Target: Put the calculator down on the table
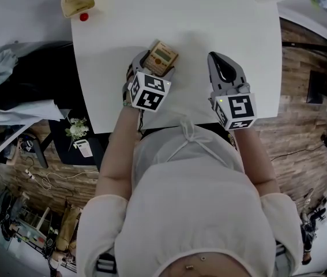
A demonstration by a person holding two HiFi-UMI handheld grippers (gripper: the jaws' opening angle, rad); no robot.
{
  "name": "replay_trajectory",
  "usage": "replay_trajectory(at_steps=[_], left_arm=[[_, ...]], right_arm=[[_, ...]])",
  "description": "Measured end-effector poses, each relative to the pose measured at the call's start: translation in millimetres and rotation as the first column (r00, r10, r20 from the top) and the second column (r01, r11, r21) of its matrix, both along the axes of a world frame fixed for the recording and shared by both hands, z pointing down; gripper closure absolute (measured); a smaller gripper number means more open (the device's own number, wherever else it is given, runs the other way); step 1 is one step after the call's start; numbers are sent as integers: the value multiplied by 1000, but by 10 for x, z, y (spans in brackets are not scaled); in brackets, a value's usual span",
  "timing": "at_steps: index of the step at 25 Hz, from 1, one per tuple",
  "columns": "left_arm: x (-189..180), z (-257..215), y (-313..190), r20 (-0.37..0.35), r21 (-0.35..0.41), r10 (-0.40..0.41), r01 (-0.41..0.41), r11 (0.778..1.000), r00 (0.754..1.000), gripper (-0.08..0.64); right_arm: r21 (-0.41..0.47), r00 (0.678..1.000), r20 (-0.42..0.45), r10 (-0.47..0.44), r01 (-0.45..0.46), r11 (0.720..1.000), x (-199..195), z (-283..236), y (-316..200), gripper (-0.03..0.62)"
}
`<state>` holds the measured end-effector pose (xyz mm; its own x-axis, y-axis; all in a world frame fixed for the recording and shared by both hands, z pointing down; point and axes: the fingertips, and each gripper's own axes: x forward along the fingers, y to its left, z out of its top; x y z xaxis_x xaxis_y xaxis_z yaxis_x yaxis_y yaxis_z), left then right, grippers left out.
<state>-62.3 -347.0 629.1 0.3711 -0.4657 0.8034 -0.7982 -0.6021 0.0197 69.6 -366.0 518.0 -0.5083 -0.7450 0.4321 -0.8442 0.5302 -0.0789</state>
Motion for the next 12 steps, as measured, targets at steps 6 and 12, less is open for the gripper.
replay_trajectory(at_steps=[6,12], left_arm=[[-3,-456,-22,-57,110,-75,81,991,996,155],[-6,-1192,-44,-104,303,-85,113,946,991,281]], right_arm=[[35,999,5,-43,43,998,31,-227,31,588],[103,997,25,-78,75,992,31,-562,47,588]])
